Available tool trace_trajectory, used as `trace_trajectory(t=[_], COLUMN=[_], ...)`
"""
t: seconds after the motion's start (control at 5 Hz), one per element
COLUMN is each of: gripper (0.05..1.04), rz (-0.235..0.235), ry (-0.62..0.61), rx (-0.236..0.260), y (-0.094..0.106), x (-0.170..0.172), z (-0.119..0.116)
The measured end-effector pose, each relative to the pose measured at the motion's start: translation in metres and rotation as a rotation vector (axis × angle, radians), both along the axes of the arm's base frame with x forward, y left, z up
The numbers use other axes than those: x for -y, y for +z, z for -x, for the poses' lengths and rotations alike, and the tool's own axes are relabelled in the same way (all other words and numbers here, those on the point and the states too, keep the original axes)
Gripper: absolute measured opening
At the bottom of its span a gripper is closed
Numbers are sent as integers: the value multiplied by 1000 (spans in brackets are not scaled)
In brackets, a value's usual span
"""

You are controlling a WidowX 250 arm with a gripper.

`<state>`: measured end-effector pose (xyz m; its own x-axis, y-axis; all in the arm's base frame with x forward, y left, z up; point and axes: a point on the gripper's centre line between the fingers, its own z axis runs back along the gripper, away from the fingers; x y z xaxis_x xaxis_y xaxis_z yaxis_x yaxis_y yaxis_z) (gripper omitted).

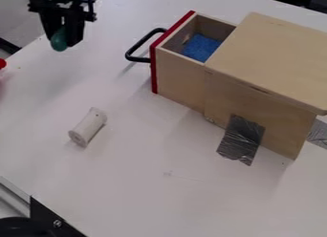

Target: Put green thing in the drawer

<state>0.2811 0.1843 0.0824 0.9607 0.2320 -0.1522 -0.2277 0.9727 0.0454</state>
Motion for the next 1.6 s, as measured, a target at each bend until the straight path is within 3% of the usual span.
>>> trace_trajectory(t=[0.8, 1.6], gripper=[443, 443], rz=[37, 94], ry=[-128, -161], rx=[-32, -39], y=[-8, 2], x=[44, 63], z=[-33, -39])
